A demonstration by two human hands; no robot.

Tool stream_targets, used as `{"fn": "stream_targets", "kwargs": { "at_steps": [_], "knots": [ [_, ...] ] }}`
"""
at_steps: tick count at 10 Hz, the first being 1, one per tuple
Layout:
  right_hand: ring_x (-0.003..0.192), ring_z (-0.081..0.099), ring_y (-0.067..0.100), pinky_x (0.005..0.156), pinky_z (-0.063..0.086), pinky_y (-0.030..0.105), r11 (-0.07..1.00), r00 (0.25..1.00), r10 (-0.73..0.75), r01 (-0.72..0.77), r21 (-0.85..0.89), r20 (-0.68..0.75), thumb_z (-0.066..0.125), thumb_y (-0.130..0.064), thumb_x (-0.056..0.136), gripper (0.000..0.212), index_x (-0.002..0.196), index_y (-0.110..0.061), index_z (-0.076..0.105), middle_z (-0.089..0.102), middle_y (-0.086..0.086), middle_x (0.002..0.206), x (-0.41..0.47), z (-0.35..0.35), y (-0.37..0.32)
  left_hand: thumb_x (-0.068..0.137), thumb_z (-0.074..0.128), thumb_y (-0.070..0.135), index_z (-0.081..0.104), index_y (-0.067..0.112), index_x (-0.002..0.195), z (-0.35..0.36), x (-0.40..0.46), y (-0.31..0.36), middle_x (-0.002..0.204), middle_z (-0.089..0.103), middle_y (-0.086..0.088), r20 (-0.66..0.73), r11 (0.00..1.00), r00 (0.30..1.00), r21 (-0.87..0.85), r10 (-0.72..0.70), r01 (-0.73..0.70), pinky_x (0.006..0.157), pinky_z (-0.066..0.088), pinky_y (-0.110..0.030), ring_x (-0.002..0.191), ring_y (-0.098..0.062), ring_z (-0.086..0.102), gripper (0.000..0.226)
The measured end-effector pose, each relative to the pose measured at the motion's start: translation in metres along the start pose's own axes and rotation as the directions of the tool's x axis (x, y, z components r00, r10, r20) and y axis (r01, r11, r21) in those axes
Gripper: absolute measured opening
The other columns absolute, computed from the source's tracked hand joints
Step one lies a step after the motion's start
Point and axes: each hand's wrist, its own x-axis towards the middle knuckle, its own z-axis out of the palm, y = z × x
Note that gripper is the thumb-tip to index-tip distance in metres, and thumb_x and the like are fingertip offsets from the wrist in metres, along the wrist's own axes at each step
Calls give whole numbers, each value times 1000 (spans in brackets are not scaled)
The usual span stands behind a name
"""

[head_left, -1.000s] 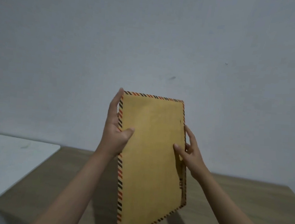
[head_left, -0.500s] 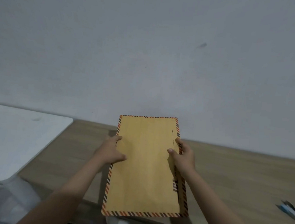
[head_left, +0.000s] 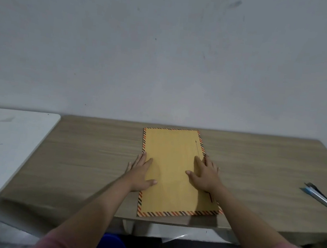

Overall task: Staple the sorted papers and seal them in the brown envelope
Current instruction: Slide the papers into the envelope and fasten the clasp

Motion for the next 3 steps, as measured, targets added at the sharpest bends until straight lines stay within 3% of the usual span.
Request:
{"fn": "stream_targets", "kwargs": {
  "at_steps": [2, 3],
  "knots": [
    [144, 2, 37, 113, 0, 62, 999, 999, 42, -42, -8, -12, 34, -70, 83, 77, 146, -33, 9, -5, 10, 158, 5, 6, -5, 96, 45, 41, 1, 28, 151, -2, 1, 3, 157, -23, 0, -3, 1000, 1000, -1, -9, 9, 116, -7, -48, 145, -16, -17, 72],
    [144, 2, 37, 113, 1, 62, 999, 999, 49, -48, 15, -24, 35, -72, 82, 80, 147, -33, 8, -6, 10, 158, 3, 5, -9, 98, 41, 37, -2, 24, 151, -2, -4, 6, 159, -17, 1, -73, 999, 997, -38, -12, 9, 117, -5, -48, 146, -15, -13, 70]
  ]
}}
